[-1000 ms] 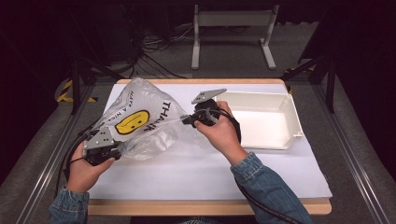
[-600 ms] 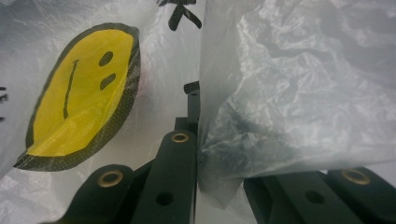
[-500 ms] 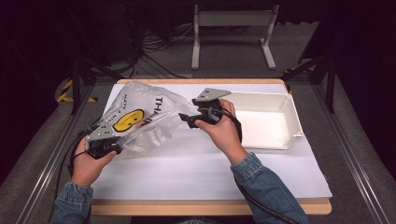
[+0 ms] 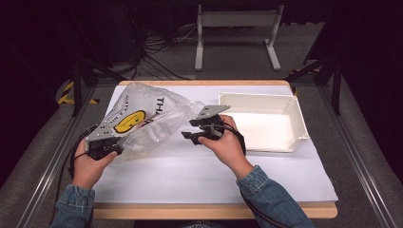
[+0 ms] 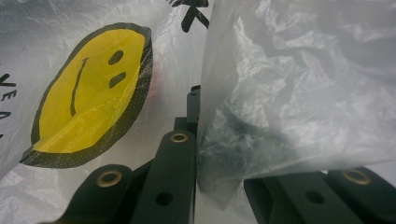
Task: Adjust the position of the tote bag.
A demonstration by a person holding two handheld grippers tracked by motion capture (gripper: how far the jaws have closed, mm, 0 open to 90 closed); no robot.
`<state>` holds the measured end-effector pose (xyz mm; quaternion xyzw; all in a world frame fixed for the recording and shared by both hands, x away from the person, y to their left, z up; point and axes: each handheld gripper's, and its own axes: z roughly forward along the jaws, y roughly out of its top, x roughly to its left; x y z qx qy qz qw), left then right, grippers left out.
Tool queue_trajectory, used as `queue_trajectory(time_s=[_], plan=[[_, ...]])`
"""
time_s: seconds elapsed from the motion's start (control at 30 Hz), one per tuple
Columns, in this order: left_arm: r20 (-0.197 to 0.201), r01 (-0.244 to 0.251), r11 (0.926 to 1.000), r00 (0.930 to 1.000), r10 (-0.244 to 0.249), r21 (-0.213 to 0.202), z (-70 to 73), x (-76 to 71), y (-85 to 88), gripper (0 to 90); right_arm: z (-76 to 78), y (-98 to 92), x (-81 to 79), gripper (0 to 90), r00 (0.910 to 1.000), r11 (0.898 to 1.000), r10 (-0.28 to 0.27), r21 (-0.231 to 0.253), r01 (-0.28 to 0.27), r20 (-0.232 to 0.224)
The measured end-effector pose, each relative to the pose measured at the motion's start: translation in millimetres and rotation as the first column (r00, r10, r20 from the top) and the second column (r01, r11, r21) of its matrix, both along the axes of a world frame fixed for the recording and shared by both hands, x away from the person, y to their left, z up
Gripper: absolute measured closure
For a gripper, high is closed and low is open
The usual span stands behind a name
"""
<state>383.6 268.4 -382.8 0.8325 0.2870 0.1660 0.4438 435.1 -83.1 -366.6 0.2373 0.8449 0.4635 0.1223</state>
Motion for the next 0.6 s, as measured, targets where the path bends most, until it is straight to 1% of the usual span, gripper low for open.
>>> queue_trajectory(time_s=[0.03,0.07,0.1,0.17,0.2,0.23,0.27,0.3,0.33,0.37,0.43,0.47,0.5,0.6], plan=[[0.000,0.000,1.0000,1.0000,0.000,0.000,0.0,0.0,0.0,84.5,0.0,0.0,0.0,44.5,1.0000,1.000,0.000,0.000,0.000,0.000],[-0.005,0.001,1.0000,1.0000,-0.001,-0.004,-0.4,-0.3,0.5,84.5,-3.3,2.6,4.5,43.4,0.9999,1.000,-0.002,-0.008,0.002,-0.013],[-0.007,0.003,1.0000,1.0000,-0.003,-0.003,-0.7,-0.4,0.8,84.3,-9.5,8.2,15.8,36.3,0.9999,0.999,0.005,-0.050,-0.005,-0.015],[-0.014,0.006,1.0000,0.9999,-0.006,-0.006,-1.7,-0.7,0.9,83.9,-12.6,13.0,24.7,27.5,0.9996,0.996,0.027,-0.088,-0.027,-0.005],[-0.019,0.005,0.9999,0.9998,-0.005,-0.012,-2.2,-0.9,0.6,83.3,-14.2,16.0,29.1,23.8,0.9992,0.995,0.039,-0.097,-0.038,0.007],[-0.019,0.005,0.9999,0.9998,-0.005,-0.012,-2.2,-0.9,0.6,82.5,-14.2,16.0,29.1,23.8,0.9992,0.995,0.039,-0.097,-0.038,0.007],[-0.017,0.003,1.0000,0.9998,-0.003,-0.009,-2.4,-1.0,0.9,82.3,-16.9,22.4,36.4,16.8,0.9970,0.990,0.063,-0.127,-0.056,0.046],[-0.019,0.004,1.0000,0.9998,-0.004,-0.009,-2.6,-1.2,0.9,82.3,-16.9,22.4,36.4,16.8,0.9970,0.990,0.063,-0.127,-0.056,0.046],[-0.022,0.002,0.9999,0.9998,-0.003,-0.010,-2.8,-2.2,1.1,82.3,-19.4,27.5,39.8,15.0,0.9965,0.988,0.068,-0.140,-0.061,0.047],[-0.022,0.002,0.9999,0.9998,-0.003,-0.010,-2.8,-2.2,1.1,82.3,-19.4,27.5,39.8,15.0,0.9965,0.988,0.068,-0.140,-0.061,0.047],[-0.018,-0.002,1.0000,0.9998,0.002,-0.007,-2.2,-3.4,2.8,82.4,-24.3,35.0,44.5,13.5,0.9960,0.987,0.079,-0.145,-0.072,0.041],[-0.018,-0.002,1.0000,0.9998,0.002,-0.007,-2.2,-3.4,2.8,82.4,-24.3,35.0,44.5,13.5,0.9960,0.987,0.079,-0.145,-0.072,0.041],[-0.016,-0.003,1.0000,0.9999,0.003,-0.008,-2.0,-3.9,3.2,82.4,-27.3,40.6,45.9,13.4,0.9953,0.986,0.087,-0.149,-0.080,0.042],[-0.020,-0.001,0.9999,0.9998,0.001,-0.013,-2.2,-4.8,3.1,82.2,-30.2,45.3,46.7,12.7,0.9946,0.984,0.094,-0.156,-0.086,0.044]])
